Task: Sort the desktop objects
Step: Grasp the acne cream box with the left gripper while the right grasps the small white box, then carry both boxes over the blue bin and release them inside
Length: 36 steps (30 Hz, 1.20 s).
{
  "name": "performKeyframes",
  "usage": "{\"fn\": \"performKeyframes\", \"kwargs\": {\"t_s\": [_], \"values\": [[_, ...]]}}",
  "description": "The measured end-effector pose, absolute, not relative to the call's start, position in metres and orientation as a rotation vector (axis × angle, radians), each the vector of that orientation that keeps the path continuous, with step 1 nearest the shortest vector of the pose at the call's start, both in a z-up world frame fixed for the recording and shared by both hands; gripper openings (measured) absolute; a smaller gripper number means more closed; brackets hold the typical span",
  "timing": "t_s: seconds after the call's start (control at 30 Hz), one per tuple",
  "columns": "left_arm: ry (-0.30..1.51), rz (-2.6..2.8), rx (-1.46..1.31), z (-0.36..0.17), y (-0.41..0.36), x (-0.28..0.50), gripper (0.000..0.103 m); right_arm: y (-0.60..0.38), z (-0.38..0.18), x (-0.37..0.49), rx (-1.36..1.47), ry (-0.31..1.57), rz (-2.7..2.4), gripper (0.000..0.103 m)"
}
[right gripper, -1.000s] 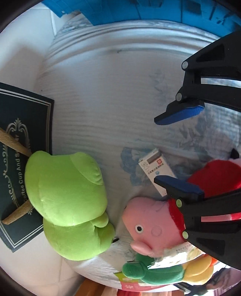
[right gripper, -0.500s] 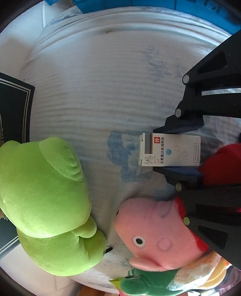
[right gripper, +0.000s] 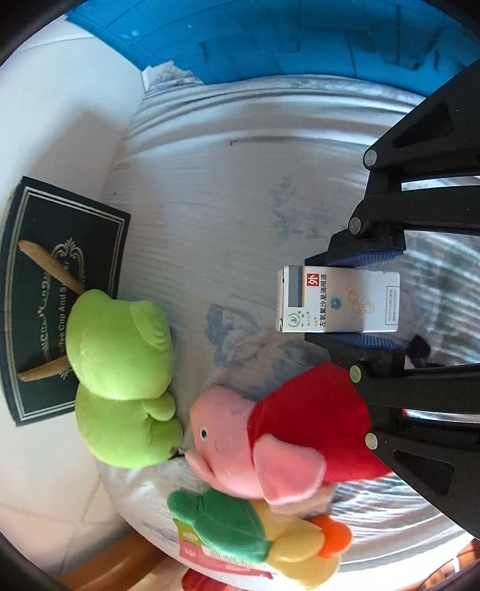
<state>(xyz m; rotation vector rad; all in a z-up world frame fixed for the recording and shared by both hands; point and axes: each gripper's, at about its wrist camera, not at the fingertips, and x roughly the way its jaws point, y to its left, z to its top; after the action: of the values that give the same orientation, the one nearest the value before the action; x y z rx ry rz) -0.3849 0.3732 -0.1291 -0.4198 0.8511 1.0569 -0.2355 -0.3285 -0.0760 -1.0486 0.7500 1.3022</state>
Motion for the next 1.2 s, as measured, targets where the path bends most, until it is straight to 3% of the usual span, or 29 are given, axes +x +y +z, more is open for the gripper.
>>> {"fn": "performKeyframes", "kwargs": {"t_s": [0.33,0.7,1.2], "values": [[0.827,1.044,-0.4,-0.116,0.271,-0.405,0.031,-0.451,-0.011,-0.23,-0.942,0.544,1.36,0.031],[0.737,0.924,-0.308,-0.064,0.155,-0.394,0.031,-0.565,0.087,-0.212,-0.727,0.374,1.477,0.031],[0.563,0.599,-0.133,0.021,-0.036,-0.253,0.031,-0.662,0.189,-0.074,-0.487,0.199,1.414,0.031]]}}
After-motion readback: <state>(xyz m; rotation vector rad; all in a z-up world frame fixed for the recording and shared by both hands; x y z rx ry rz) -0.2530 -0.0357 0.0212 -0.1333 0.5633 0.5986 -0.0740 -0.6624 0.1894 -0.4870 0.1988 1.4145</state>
